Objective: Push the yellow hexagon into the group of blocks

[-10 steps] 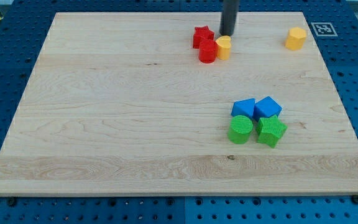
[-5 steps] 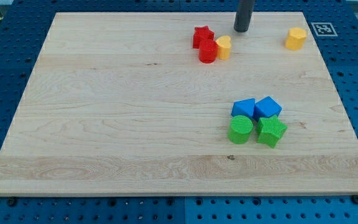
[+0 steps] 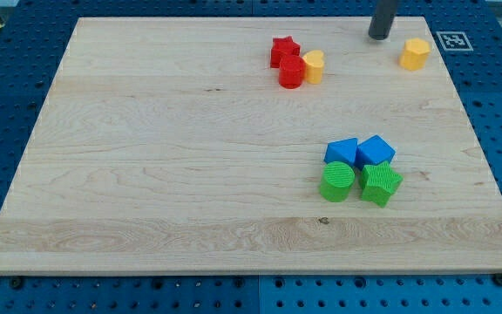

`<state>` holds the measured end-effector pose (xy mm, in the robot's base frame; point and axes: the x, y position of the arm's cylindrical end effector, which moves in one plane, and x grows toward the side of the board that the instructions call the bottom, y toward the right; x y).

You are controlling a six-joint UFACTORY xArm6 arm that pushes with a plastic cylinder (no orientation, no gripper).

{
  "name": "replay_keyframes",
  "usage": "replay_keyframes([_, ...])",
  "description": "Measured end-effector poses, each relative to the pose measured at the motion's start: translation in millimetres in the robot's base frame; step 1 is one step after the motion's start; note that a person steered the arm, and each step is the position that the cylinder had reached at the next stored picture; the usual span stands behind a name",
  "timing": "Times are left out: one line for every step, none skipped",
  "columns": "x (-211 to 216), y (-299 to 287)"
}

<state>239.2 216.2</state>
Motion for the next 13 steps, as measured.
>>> replay_keyframes([0.0,27.7])
replay_keyframes([0.3,54.2])
replay_keyframes([14.7,63.2])
replay_keyframes([38.2,72.6])
replay_keyframes([52.5,79.1])
replay_keyframes([56.2,65.3])
replay_keyframes([52.5,43.5])
replay_keyframes([52.5,39.4])
replay_keyframes([52.5,22.8])
replay_keyframes([52.5,6.0])
replay_keyframes([51.6,-14.2])
replay_keyframes([48.5,-30.7])
replay_keyframes([46.9,-43.7])
